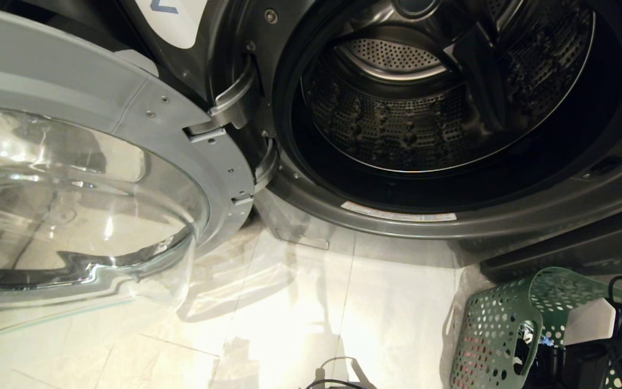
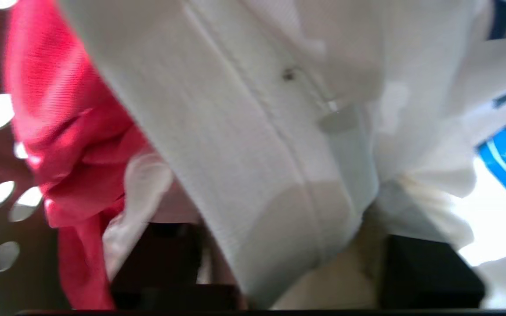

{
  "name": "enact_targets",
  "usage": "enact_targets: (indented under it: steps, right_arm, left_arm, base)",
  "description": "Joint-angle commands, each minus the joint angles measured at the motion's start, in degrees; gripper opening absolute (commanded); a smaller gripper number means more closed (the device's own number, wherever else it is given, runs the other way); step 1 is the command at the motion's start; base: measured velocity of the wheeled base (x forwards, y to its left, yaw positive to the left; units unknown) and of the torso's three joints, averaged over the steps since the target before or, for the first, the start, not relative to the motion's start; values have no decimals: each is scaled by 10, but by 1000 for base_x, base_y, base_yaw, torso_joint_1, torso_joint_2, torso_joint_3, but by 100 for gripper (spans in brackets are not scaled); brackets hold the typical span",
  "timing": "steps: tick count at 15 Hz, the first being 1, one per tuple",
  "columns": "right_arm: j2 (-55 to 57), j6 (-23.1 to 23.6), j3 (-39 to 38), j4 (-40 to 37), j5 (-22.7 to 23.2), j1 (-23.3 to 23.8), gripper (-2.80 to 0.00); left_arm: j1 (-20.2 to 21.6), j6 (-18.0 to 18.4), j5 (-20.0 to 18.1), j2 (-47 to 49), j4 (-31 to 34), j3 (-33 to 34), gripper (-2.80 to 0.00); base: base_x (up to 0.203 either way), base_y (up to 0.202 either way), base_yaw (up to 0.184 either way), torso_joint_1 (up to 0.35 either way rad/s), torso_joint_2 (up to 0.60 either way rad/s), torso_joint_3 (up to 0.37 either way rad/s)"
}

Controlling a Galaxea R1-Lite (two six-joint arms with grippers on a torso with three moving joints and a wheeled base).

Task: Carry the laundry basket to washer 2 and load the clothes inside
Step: Place the clothes into the washing machine

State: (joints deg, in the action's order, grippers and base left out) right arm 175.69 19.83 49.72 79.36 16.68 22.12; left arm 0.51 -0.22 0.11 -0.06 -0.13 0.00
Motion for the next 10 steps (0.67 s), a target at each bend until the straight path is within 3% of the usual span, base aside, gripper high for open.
enact_targets:
  steps: [1, 10]
  right_arm:
    - [1, 0, -1, 5, -23, 1, -280]
    - [-28, -12, -4, 9, -25, 32, -280]
  left_arm:
    - [0, 0, 0, 1, 0, 0, -280]
    - [0, 0, 0, 1, 0, 0, -280]
  base:
    - [0, 0, 0, 0, 0, 0]
    - [0, 0, 0, 0, 0, 0]
